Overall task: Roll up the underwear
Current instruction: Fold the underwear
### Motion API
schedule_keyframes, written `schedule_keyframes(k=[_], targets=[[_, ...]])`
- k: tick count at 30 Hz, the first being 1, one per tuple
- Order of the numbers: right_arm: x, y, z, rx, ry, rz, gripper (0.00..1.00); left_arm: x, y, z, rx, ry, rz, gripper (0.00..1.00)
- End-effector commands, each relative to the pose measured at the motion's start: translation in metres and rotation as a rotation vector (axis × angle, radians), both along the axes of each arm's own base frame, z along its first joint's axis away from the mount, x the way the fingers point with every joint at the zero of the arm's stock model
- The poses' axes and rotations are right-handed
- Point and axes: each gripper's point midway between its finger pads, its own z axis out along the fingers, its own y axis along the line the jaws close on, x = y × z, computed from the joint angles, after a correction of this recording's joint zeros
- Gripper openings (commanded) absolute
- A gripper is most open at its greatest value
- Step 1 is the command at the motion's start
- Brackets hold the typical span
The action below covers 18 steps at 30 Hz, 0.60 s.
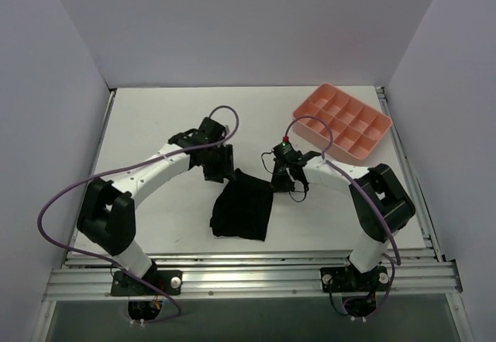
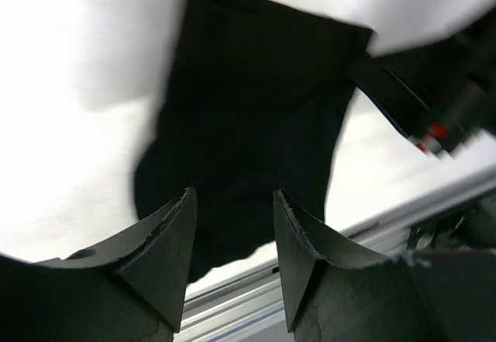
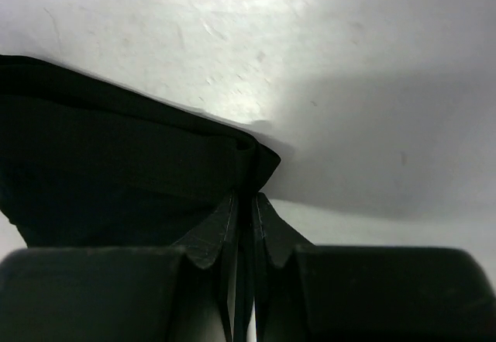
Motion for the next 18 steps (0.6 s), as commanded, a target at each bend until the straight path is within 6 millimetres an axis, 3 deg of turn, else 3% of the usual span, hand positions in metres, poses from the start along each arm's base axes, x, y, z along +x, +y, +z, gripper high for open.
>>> schedule_keyframes(k=[1,2,5,9,18], targets=[[-0.019,-0.020,0.008,-0.038,0.021,-0.105,0.00,-0.032,-0.040,0.021,-0.034,-0.108,-0.118,0.52],[-0.020,-0.019,0.015,-0.024,0.006,-0.113,0.00,-0.049,-0.056,0.023,-0.045,-0.126,-0.170,0.52],[-0.026,-0.020,0.018,-0.006,-0.001,-0.145,0.00,-0.080,-0.076,0.012,-0.053,-0.156,-0.237,0.53],[-0.028,-0.019,0.021,0.014,-0.001,-0.168,0.00,-0.108,-0.087,-0.011,-0.042,-0.124,-0.258,0.52],[-0.028,-0.012,0.023,0.079,0.009,-0.222,0.00,-0.138,-0.115,-0.037,0.023,-0.201,-0.249,0.53]])
